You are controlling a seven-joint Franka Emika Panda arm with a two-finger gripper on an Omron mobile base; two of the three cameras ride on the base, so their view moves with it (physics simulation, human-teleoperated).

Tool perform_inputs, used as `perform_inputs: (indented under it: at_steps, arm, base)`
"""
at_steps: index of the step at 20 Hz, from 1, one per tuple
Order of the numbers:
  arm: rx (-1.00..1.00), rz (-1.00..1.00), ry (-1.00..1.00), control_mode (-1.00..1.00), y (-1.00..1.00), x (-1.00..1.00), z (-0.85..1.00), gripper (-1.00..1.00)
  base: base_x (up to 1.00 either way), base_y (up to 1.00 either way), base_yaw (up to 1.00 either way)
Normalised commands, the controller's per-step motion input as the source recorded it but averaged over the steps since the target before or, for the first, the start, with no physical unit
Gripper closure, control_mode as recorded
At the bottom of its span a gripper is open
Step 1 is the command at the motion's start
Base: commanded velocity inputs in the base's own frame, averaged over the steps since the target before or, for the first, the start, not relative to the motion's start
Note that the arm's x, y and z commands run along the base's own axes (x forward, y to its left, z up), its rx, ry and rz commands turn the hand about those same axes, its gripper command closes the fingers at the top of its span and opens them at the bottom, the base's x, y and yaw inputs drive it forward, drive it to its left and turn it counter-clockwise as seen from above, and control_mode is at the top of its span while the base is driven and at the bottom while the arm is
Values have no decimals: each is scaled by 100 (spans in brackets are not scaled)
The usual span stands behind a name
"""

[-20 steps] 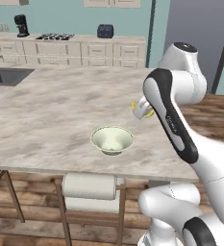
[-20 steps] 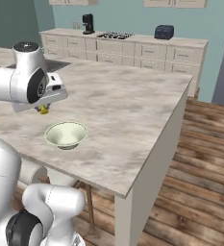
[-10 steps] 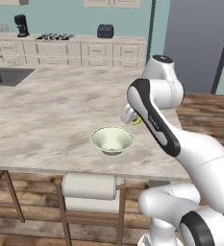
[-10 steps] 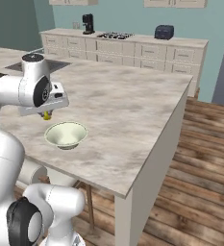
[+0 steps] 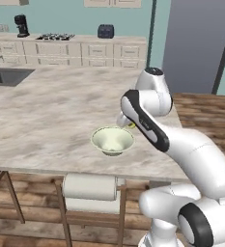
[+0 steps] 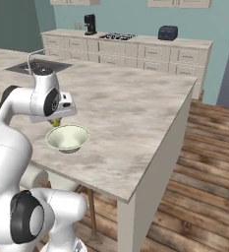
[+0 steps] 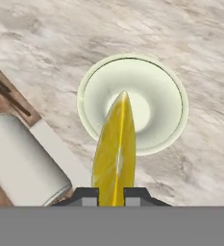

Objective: There is a bowl on the dining counter. Grab a lemon wedge from the fridge and place it in the bowl. Then get the liquor bottle and glass cup from the cabinet and place them next to the bowl.

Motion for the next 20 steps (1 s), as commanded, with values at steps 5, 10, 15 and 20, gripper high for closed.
perform_inputs:
  at_steps: [5,10,15,20]
  arm:
    - [0,-6,0,-100,2,39,-46,100]
    - [0,-5,0,-100,6,27,-46,100]
    - [0,-5,0,-100,10,16,-41,100]
    - [0,-5,0,-100,9,20,-36,100]
  base:
    - [0,0,0]
    - [0,0,0]
    - [0,0,0]
    - [0,0,0]
